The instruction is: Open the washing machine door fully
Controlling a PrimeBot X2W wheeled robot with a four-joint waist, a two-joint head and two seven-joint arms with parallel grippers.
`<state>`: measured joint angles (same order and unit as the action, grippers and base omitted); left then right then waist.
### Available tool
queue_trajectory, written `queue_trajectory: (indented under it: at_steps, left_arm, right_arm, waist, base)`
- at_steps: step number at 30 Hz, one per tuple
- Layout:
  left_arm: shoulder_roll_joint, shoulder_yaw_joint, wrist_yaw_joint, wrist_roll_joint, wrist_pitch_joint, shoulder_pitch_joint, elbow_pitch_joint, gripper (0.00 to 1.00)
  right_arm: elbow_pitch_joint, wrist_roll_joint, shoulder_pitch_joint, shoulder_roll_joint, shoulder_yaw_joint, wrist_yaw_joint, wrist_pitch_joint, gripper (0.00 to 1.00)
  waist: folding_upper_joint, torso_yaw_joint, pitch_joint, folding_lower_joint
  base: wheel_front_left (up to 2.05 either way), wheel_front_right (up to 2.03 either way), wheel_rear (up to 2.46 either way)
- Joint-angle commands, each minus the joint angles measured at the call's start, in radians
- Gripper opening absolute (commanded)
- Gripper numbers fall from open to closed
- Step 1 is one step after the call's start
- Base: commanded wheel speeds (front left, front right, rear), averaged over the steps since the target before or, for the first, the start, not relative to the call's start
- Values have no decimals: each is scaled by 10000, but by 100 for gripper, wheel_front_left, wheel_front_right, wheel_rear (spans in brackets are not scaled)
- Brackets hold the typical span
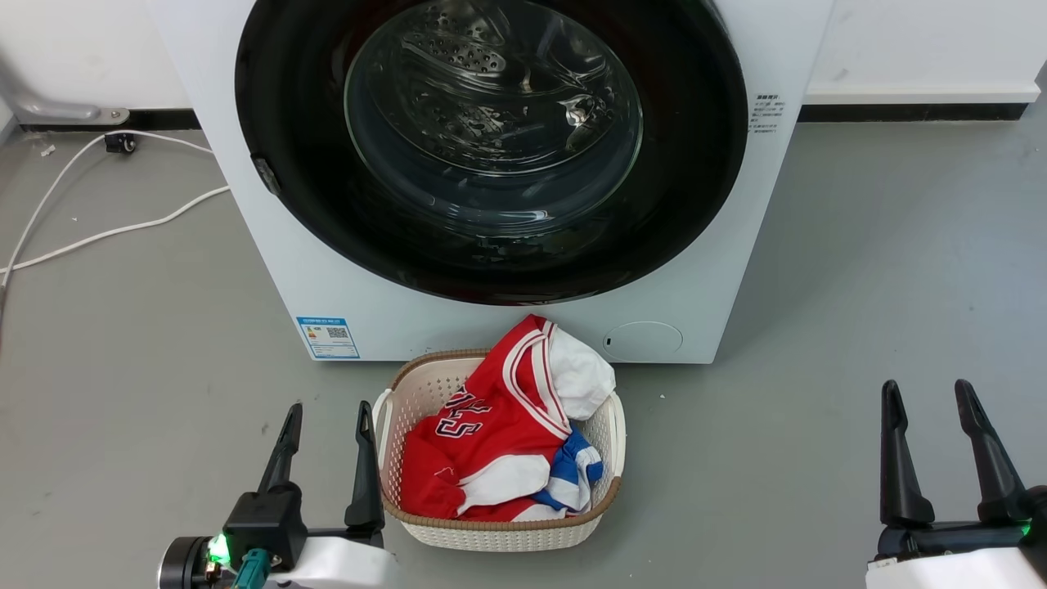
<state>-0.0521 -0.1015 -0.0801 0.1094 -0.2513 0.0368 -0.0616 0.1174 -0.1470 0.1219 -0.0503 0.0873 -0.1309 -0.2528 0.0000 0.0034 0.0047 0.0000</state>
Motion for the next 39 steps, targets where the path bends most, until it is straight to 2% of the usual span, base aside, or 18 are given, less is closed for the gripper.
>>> queue_trajectory:
  at_steps: [1, 38, 39]
  left_arm:
    - [20, -10, -36, -193, -98, 111, -12, 100]
    - [24, -24, -221, 130, -145, 107, -460, 100]
    - [24, -23, -230, 134, -145, 113, -466, 100]
  right_arm:
    - [73, 172, 62, 2, -24, 1, -89, 100]
    - [-404, -208, 166, 4, -113, 3, -127, 100]
    - [-410, -214, 164, 4, -119, 3, -127, 50]
  waist:
    - [0, -2, 0, 0]
    - [0, 38, -25, 0]
    - [0, 37, -26, 0]
  base:
    - [0, 0, 0]
    - [0, 0, 0]
    - [0, 0, 0]
